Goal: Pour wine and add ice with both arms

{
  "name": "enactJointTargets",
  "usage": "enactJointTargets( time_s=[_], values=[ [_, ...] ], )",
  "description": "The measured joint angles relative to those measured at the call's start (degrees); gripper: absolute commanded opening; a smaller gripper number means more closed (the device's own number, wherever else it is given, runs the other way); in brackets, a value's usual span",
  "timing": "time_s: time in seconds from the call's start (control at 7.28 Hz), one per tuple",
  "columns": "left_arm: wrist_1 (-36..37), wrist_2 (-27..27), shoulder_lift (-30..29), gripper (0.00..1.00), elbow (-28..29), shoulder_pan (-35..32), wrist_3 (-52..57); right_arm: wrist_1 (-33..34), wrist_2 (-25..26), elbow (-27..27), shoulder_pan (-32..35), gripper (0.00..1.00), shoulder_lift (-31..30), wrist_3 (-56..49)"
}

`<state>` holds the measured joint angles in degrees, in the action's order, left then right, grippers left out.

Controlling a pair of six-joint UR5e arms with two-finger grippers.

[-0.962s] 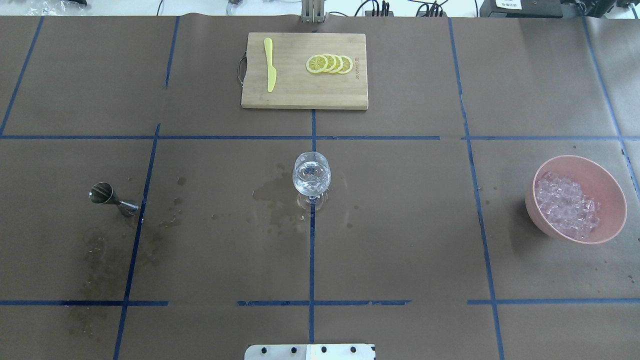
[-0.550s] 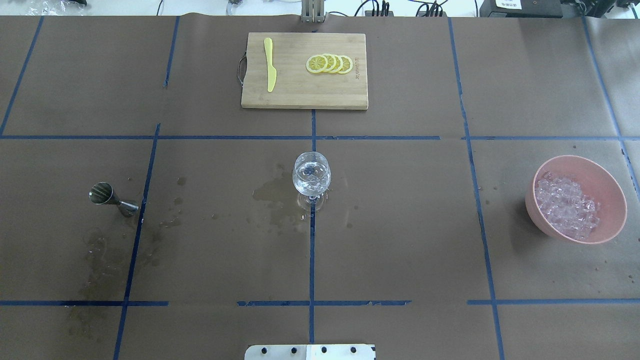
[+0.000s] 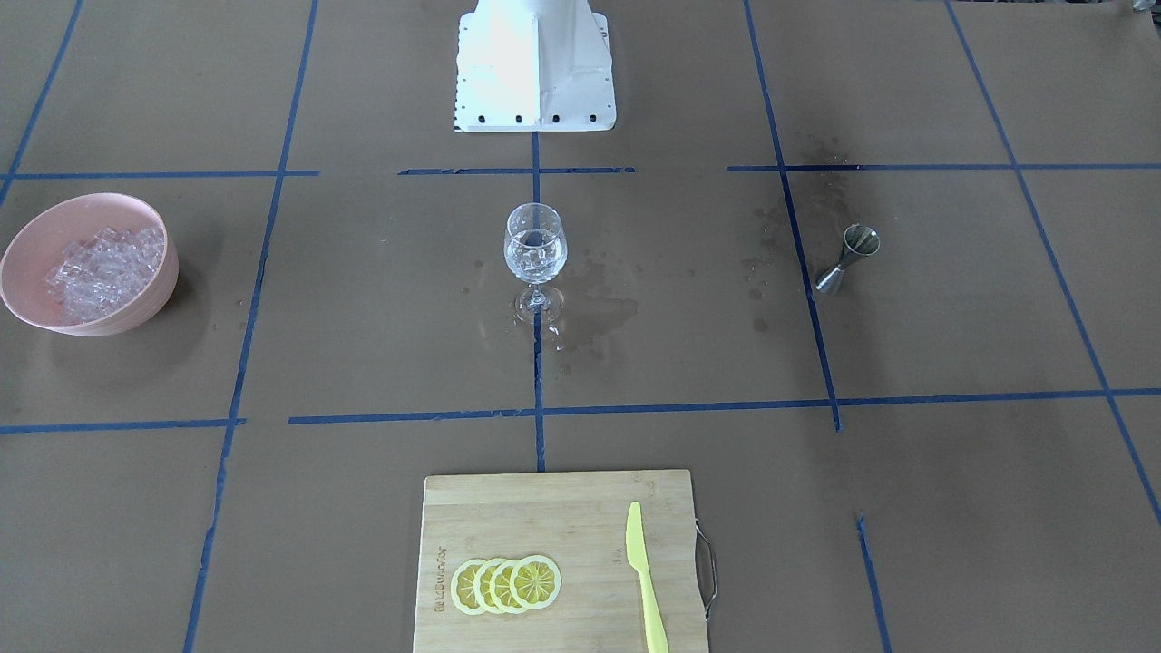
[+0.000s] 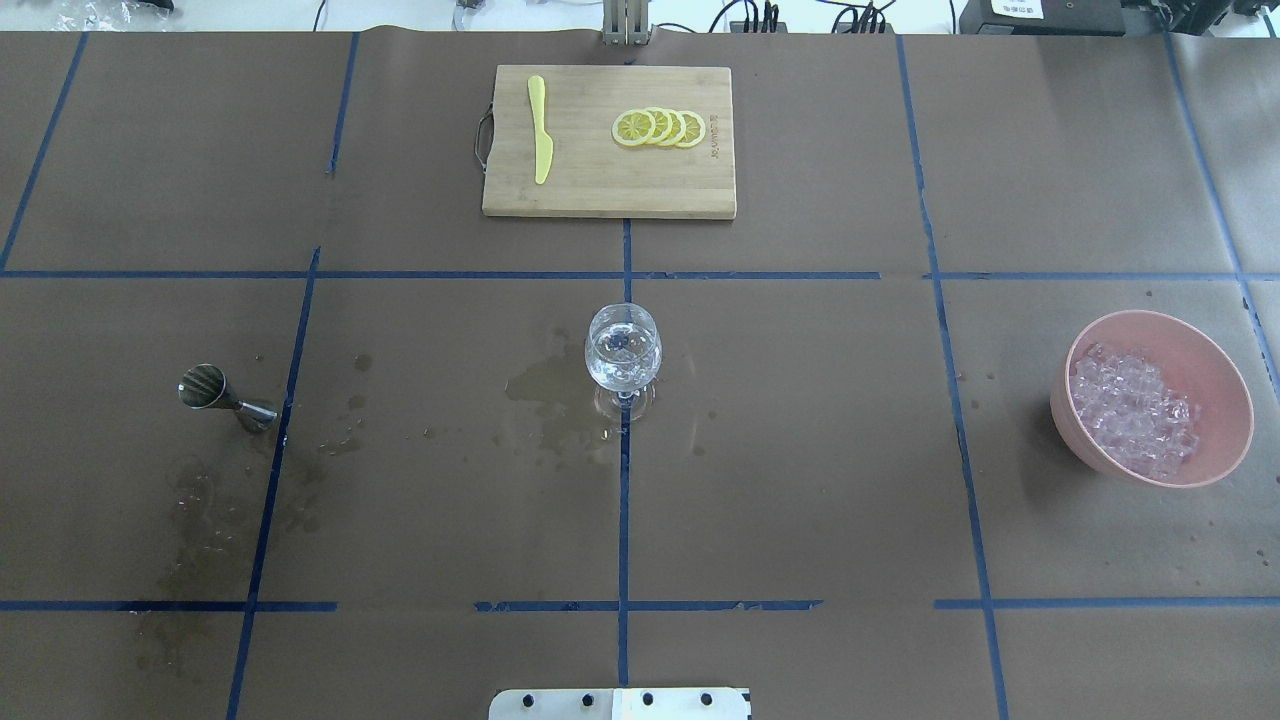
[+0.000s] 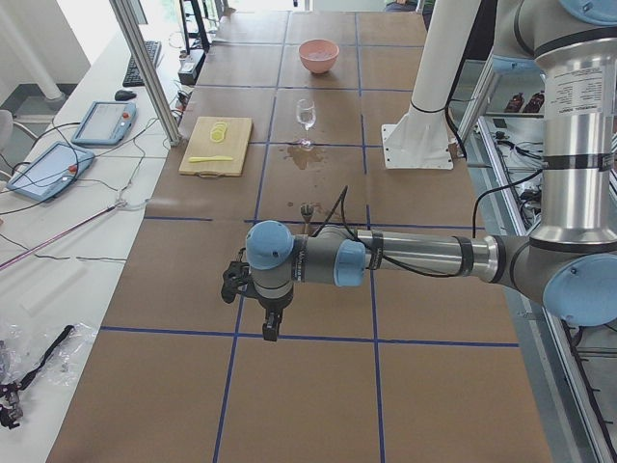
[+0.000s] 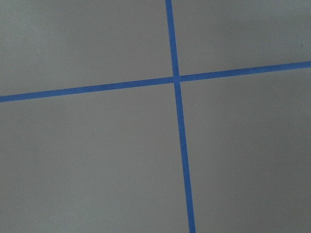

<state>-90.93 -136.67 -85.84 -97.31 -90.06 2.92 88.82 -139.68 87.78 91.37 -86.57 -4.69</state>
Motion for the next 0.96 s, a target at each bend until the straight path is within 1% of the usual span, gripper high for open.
enactJointTargets(
  time_s=[0.41, 0.96],
  values=[
    [0.1, -0.7, -1.9, 1.0, 0.8, 0.0, -3.8, 0.0, -1.7, -0.1, 1.0, 1.0, -1.2, 0.0],
    [0.1, -0.5, -2.6, 1.0, 0.8, 0.1, -4.2, -0.5, -1.4, 0.4, 1.1, 1.0, -2.0, 0.0]
  ],
)
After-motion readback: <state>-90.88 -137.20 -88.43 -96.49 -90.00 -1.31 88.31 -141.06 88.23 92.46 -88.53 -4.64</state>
